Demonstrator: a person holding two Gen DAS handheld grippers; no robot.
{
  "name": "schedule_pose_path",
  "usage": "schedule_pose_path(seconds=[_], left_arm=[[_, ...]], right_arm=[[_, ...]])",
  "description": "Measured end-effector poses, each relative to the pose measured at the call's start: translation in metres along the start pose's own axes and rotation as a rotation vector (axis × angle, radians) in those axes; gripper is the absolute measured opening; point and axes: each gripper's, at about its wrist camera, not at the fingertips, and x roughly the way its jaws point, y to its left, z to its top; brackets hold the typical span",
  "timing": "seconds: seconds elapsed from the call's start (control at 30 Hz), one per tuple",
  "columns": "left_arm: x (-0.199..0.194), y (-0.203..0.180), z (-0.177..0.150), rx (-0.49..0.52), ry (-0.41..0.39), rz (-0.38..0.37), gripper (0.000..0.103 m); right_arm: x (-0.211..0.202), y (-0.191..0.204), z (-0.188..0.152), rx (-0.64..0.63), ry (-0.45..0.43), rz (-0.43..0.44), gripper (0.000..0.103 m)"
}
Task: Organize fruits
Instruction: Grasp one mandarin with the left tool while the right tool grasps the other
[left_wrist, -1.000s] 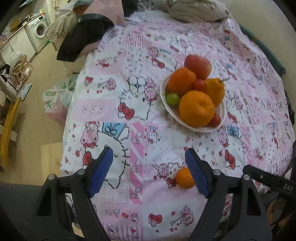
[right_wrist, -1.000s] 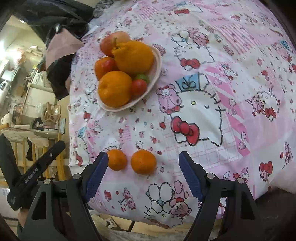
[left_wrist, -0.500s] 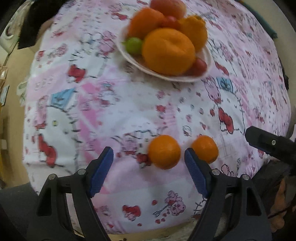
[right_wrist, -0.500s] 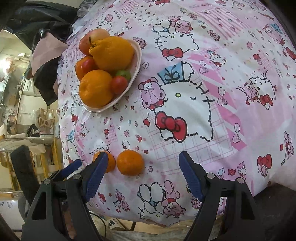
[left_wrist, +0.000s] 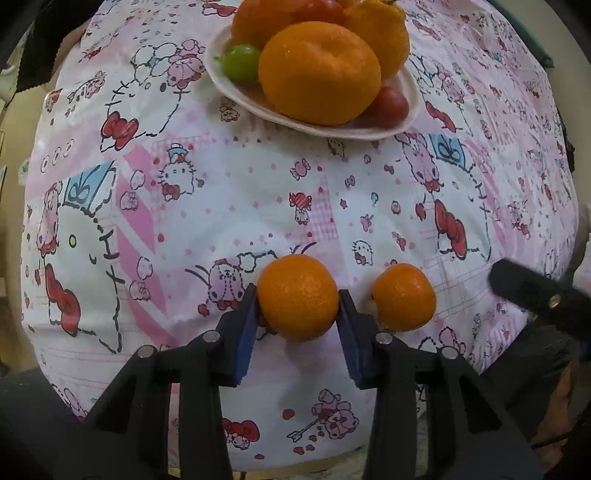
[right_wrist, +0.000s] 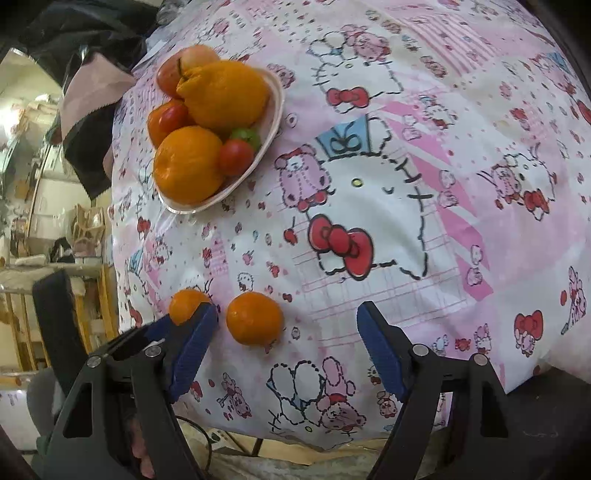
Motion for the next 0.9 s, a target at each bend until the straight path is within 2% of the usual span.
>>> schedule_pose_path(seconds=[0.13,0.3,0.37,0.57,0.73,0.83,0.9], left_arm=[[-0.014,0.010,0.000,-0.011,-0.051,0.034,0.037],[-0.035,0.021,0.004,-0.032,-0.130,0.106,0.037],[-0.041,0.025,0.005,-0.044,-0.148,0.113,0.037],[-0.051,0.038,0.003,-0.082,-0.165,0.107,0.037],[-0.053,0.044,-0.001,-0.096,-0.162,0.109,0.037],[-0.052,0.044,-0.001,-0.097,-0.162,0.115,0.037],[-0.052,0.044,-0.001,-0.098,-0.165,0.117,0.037]], right_arm=[[0.011,0.012,-0.004,-0.058,0.040,-0.023,0.081],[0.028,0.033,-0.014,-0.175,0.086,-0.082,0.081],[0.036,0.041,-0.018,-0.221,0.100,-0.113,0.081],[0.058,0.059,-0.025,-0.321,0.135,-0.207,0.081],[0.070,0.069,-0.030,-0.425,0.130,-0.303,0.081],[0.075,0.070,-0.034,-0.447,0.143,-0.319,0.080],[0.077,0.070,-0.034,-0.461,0.135,-0.339,0.073]])
